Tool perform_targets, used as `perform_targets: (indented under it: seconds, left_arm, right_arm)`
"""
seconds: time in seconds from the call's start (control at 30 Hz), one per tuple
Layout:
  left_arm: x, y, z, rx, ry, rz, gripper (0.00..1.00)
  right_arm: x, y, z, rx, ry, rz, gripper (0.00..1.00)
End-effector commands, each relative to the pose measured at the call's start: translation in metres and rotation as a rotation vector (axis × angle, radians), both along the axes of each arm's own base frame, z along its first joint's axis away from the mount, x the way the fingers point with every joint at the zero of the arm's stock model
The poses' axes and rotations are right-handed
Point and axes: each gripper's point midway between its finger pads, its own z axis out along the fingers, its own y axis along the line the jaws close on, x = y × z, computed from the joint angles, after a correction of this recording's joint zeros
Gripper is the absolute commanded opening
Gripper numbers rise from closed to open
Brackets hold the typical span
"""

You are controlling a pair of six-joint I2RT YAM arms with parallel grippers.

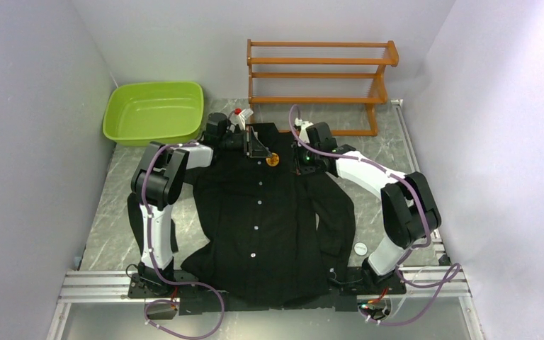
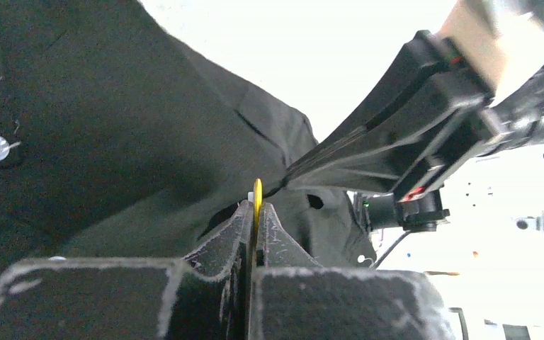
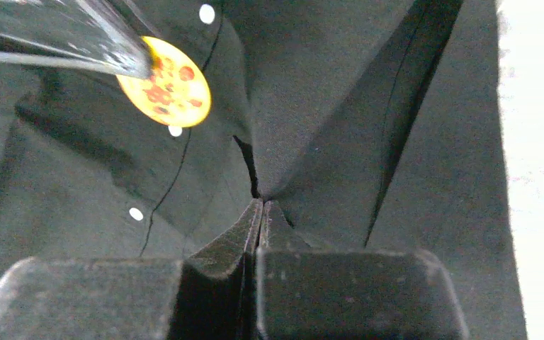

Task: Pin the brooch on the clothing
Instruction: Pin the brooch to the clothes.

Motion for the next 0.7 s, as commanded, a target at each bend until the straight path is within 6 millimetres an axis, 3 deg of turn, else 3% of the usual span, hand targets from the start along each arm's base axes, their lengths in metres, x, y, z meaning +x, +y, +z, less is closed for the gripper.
perform_targets:
  seconds: [0.0, 0.1, 0.2, 0.37, 0.67]
  left_arm:
    - [0.0, -0.006, 0.027, -0.087, -0.073, -0.046, 0.03]
    - [-0.001, -0.008, 0.024, -0.097, -0.057, -0.062, 0.03]
    - [-0.003, -0.012, 0.021, -0.092, -0.041, -0.077, 0.03]
    - [-0.006, -0.024, 0.018, -0.109, 0.007, -0.107, 0.03]
    - [-0.008, -0.041, -0.003, -0.142, 0.127, -0.17, 0.03]
  right_arm:
    - [-0.01, -0.001, -0.02, -0.011, 0.038, 0.019, 0.06]
    - [-0.013, -0.003, -0.019, 0.002, 0.022, 0.007, 0.38]
    - [-0.015, -0.007, -0.004, 0.044, -0.022, -0.01, 0.54]
    - [-0.016, -0.016, 0.016, 0.16, -0.065, -0.029, 0.58]
    - [-0.015, -0.039, 0.024, 0.393, -0.041, -0.043, 0.58]
